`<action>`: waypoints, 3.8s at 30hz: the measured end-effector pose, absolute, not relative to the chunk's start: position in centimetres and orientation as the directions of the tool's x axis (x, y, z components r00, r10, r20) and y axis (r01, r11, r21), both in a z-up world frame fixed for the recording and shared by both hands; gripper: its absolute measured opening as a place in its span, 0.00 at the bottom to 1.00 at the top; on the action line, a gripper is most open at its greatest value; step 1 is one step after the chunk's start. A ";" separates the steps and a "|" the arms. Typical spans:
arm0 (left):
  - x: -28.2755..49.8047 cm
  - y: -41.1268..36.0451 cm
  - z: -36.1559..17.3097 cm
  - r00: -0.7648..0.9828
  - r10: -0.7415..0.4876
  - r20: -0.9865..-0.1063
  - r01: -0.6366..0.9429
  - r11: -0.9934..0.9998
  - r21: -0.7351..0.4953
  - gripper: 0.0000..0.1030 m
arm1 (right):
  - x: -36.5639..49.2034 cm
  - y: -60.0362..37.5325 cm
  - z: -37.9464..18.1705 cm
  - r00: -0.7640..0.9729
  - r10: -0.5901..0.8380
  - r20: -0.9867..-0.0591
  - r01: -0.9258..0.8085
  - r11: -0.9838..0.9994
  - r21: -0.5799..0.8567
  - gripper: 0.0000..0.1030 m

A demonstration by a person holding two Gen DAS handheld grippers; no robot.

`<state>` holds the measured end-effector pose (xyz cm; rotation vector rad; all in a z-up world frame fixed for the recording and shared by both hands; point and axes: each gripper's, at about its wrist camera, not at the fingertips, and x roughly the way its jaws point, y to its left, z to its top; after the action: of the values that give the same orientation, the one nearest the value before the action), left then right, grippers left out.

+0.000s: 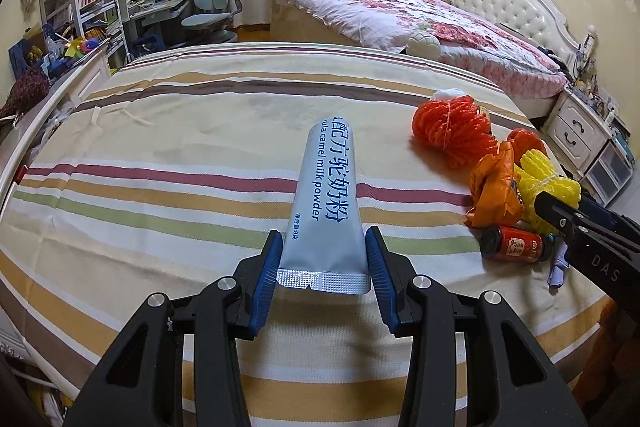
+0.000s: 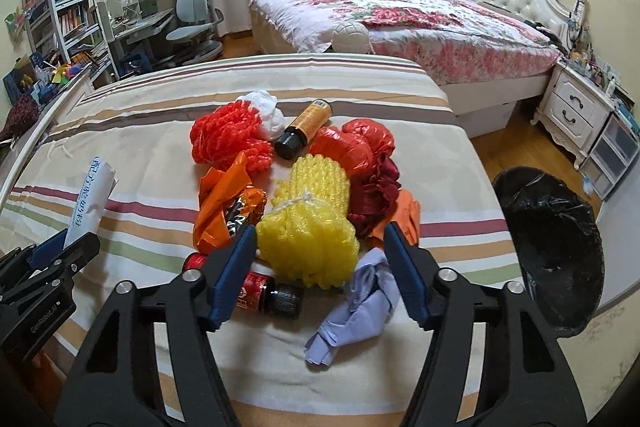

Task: Collect trash
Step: 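Lift the sachet with the left tool while the right tool grasps the yellow spiky ball, then carry sachet and yellow ball over the black bin and open both tools, then move the left tool to the red bottle and close on it while the right tool returns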

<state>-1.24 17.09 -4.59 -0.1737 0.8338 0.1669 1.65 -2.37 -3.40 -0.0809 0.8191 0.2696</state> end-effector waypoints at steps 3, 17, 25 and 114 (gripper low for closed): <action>-1.4 17.4 -4.6 0.663 0.074 -0.745 -0.214 0.972 -0.095 0.42 | 1.2 -2.1 -3.2 0.661 0.202 -0.723 -0.268 0.963 0.024 0.40; -2.0 15.1 -1.6 0.726 0.025 -0.687 -0.147 0.982 -0.120 0.42 | -1.3 -6.7 2.3 0.776 0.196 -0.599 -0.213 0.976 0.044 0.23; -1.2 10.3 -0.5 0.741 -0.060 -0.669 -0.031 0.992 -0.123 0.42 | -1.3 -12.2 2.4 0.804 0.107 -0.585 -0.095 0.994 0.052 0.22; 1.2 2.4 -3.4 0.683 -0.038 -0.729 0.046 0.999 -0.009 0.70 | -2.0 -18.3 -4.8 0.710 0.049 -0.702 0.054 0.991 0.124 0.62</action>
<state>1.17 2.39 -3.42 0.0105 0.8174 -0.0468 -1.98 -18.26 -4.85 0.1393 0.7819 -0.0029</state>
